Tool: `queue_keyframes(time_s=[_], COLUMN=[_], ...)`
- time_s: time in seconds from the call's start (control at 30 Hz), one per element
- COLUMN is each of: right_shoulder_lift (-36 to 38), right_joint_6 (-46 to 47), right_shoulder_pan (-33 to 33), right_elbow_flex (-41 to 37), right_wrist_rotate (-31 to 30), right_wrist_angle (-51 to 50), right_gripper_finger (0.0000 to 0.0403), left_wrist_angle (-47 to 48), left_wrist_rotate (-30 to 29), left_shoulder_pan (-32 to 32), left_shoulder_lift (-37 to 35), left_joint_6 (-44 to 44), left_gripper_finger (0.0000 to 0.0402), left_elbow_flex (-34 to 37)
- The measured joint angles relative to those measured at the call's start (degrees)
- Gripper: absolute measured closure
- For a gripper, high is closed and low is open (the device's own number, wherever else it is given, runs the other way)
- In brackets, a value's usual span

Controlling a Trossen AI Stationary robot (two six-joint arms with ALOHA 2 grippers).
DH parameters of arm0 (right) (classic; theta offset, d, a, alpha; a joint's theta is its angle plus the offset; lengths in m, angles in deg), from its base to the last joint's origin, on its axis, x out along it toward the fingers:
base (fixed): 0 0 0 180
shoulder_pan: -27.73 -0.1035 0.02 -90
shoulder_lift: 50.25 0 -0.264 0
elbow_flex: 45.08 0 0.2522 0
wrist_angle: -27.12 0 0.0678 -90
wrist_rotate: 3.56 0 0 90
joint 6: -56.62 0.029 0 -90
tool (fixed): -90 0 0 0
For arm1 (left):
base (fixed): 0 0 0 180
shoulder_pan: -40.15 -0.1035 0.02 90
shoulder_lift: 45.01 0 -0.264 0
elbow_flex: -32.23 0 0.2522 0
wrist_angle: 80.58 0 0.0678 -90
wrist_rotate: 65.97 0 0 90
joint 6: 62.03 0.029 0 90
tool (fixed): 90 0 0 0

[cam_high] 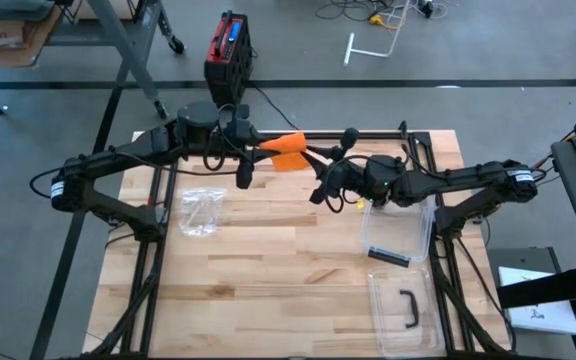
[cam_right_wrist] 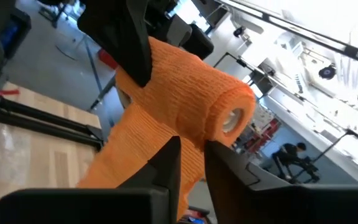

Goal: Roll bandage
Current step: Roll the orange bandage

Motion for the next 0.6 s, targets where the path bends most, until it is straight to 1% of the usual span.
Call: queue_keyframes(time_s=[0.1, 0.27, 0.4, 0.53, 0.6], right_shoulder_lift=[-0.02, -0.02, -0.07, 0.10, 0.48], right_joint_6=[0.14, 0.10, -0.01, -1.81, -2.18], right_shoulder_pan=[-0.01, 0.21, 0.21, 0.12, 0.12], right_elbow_flex=[0.00, 0.00, 0.00, -0.03, -0.04], right_wrist_rotate=[1.24, 1.55, 1.64, -2.32, -2.71], right_wrist_angle=[0.79, 1.98, 2.81, 2.48, 2.44], right_gripper_finger=[0.0361, 0.0398, 0.0402, 0.0402, 0.0403], left_wrist_angle=[-0.21, -1.03, -1.03, 0.04, 0.30], left_wrist_rotate=[0.08, 0.01, 0.02, -0.60, -0.77], left_shoulder_pan=[0.25, 0.66, 0.69, 0.74, 0.74], left_shoulder_lift=[0.00, 0.01, 0.02, -0.02, -0.06], left_joint_6=[0.00, -0.01, -0.02, -0.01, 0.07], left_gripper_finger=[0.0327, 0.0330, 0.0334, 0.0329, 0.0329], left_elbow_flex=[0.00, 0.28, 0.28, 0.32, 0.33])
